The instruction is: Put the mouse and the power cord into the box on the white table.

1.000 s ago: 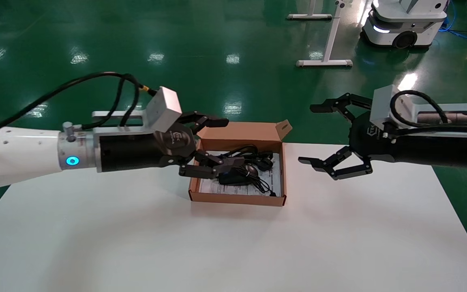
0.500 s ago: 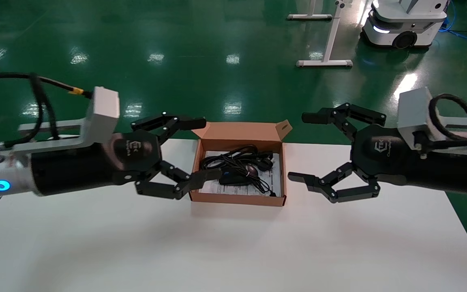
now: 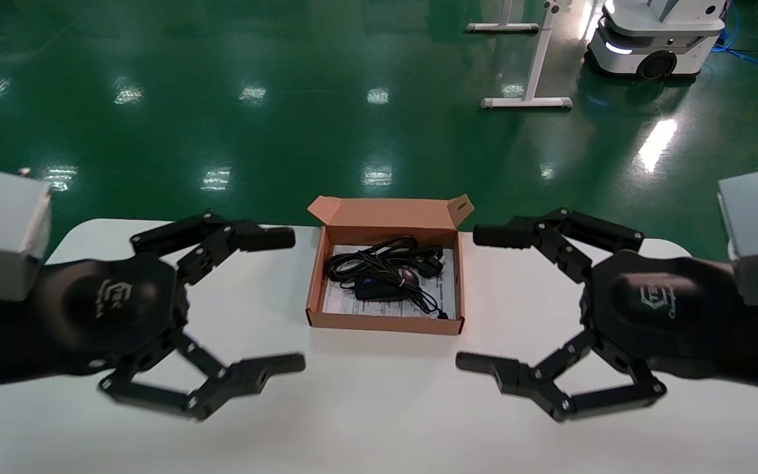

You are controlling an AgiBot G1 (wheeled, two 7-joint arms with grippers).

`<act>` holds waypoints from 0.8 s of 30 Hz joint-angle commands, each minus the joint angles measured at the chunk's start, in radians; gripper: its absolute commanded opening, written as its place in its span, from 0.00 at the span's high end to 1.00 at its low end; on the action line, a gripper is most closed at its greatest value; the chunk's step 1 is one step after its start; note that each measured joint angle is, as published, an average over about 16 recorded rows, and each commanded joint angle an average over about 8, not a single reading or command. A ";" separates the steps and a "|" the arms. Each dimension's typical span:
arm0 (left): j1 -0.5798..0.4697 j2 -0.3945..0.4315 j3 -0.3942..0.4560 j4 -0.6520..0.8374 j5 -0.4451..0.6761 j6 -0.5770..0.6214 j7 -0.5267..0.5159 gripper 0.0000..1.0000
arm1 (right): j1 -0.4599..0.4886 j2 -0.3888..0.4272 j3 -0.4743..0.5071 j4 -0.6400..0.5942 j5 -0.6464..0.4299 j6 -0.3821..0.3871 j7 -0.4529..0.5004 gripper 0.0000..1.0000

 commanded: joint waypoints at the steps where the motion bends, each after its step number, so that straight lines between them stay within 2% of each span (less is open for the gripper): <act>1: 0.024 -0.025 -0.023 -0.036 -0.019 0.013 -0.015 0.00 | -0.027 0.012 0.016 0.037 0.024 -0.002 0.030 0.00; 8: 0.044 -0.044 -0.042 -0.074 -0.035 0.023 -0.022 0.00 | -0.068 0.031 0.041 0.092 0.061 -0.005 0.063 0.00; 24: 0.035 -0.035 -0.034 -0.053 -0.029 0.019 -0.021 0.00 | -0.051 0.023 0.031 0.068 0.045 -0.004 0.051 0.00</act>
